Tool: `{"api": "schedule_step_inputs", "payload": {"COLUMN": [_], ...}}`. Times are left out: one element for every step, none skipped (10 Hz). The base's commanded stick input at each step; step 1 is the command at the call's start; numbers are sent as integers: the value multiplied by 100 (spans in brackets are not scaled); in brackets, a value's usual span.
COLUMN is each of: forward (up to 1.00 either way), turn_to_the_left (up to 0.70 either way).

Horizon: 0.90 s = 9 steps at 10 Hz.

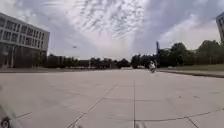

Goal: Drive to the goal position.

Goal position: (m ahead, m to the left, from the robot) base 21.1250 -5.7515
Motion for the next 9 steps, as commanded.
{"api": "schedule_step_inputs", "payload": {"forward": [70, 70, 70, 70, 70, 70, 70, 70, 70], "turn_to_the_left": [0, 0, 0, 0, 0, 0, 0, 0, 0]}}
